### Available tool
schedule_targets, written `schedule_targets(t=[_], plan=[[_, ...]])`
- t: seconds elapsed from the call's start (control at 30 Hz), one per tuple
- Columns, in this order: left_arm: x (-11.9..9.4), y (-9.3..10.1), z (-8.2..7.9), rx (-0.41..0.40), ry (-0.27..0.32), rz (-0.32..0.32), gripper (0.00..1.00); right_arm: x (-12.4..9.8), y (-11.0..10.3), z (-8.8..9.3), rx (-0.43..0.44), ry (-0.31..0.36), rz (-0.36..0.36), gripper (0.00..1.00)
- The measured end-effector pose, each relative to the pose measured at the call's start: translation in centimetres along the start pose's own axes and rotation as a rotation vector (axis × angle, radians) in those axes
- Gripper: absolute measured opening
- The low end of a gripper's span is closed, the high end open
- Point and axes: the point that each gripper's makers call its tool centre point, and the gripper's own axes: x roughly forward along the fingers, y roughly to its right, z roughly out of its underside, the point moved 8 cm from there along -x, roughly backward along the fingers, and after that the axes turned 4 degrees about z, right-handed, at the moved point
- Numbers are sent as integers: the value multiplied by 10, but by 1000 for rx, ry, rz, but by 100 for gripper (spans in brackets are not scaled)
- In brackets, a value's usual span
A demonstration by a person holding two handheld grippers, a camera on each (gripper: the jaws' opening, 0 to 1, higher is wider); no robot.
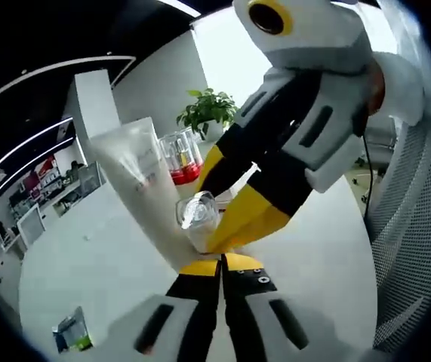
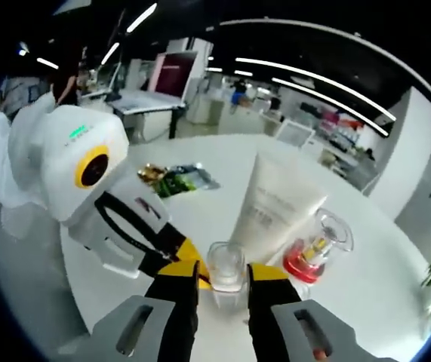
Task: Arrange the skincare products in the storage area until every visible bottle or jar stands upright without overlapping.
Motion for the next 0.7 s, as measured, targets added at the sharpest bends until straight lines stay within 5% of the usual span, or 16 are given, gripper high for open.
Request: schedule_targets(t=[0.33, 0.43, 0.7], plan=[[0, 3, -1, 15, -1, 8, 1, 4, 3, -1, -3, -6, 5, 12], [0, 0, 1, 2, -27, -11, 1, 1, 7, -3, 121, 17, -3, 11], [-1, 2, -1, -20, -20, -21, 18, -6, 12, -4, 224, 37, -5, 11]])
